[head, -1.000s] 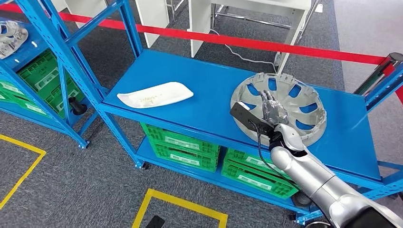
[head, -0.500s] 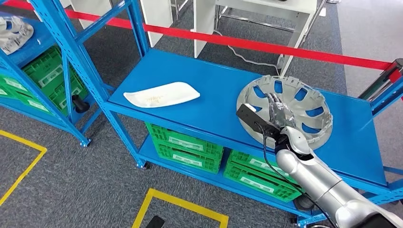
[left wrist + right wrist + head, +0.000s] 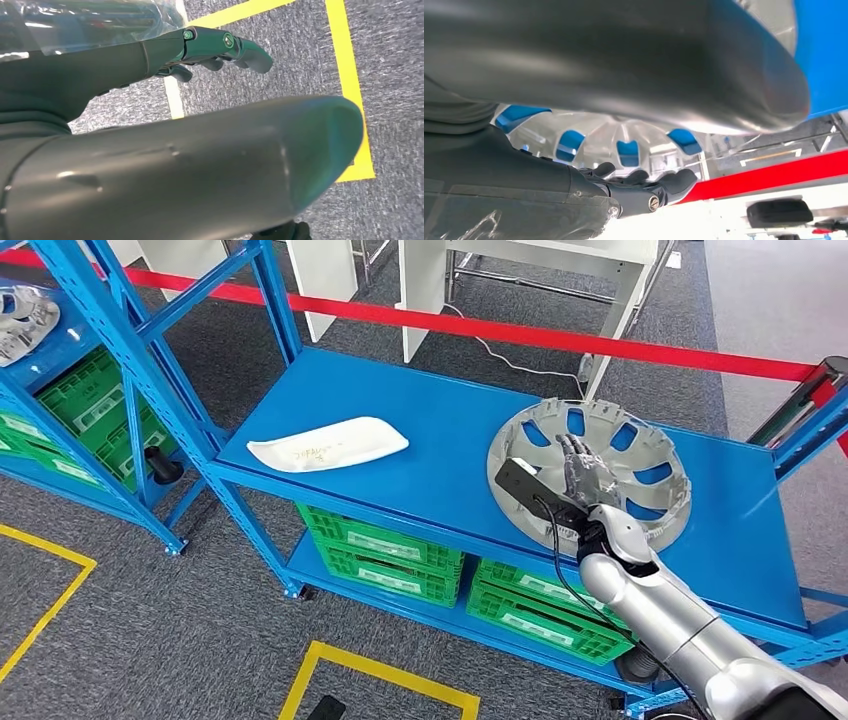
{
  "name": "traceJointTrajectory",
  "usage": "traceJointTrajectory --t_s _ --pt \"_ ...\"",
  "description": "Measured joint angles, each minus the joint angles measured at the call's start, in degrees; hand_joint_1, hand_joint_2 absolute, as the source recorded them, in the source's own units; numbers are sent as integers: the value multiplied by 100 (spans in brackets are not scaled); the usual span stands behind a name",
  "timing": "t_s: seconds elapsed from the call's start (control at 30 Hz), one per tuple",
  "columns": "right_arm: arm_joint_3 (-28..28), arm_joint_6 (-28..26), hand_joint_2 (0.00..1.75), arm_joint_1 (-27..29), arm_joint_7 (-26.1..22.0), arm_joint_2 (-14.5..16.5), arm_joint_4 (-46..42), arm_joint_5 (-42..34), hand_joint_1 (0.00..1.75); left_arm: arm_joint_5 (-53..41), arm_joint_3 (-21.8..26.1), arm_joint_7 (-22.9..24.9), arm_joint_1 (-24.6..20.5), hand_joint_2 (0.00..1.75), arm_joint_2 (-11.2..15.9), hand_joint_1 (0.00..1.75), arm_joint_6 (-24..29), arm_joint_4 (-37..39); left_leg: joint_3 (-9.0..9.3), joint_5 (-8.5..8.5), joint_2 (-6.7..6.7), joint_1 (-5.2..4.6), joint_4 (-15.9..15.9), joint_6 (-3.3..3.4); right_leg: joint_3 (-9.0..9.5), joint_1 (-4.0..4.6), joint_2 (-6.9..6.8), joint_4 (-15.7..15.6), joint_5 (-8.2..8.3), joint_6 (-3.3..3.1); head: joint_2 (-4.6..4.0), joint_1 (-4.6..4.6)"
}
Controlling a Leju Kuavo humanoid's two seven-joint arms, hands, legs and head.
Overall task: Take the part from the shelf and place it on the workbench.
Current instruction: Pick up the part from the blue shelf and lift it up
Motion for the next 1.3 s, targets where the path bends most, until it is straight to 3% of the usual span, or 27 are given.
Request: traceJointTrajectory --t_s 1.07,1.13,1.2,1.3 --pt "0 0 0 1 0 4 0 0 0 -2 0 0 10 0 2 0 0 0 -2 8 -3 -12 -6 50 14 -14 -7 -27 11 48 0 -9" --pt "-3 0 0 0 0 3 0 0 0 -4 0 0 6 0 0 0 0 0 8 27 -1 9 -31 80 6 -15 -6 -2 -21 72 0 -6" --pt "-9 2 0 -8 -1 1 0 0 0 -9 0 0 -4 0 -4 0 0 0 20 48 2 37 -58 129 -111 -20 -8 278 -218 109 0 21" --pt "1 29 0 2 -5 5 8 0 0 -12 0 3 -9 0 -5 0 0 0 24 45 3 41 -57 161 -587 -30 -10 1310 -679 143 0 55"
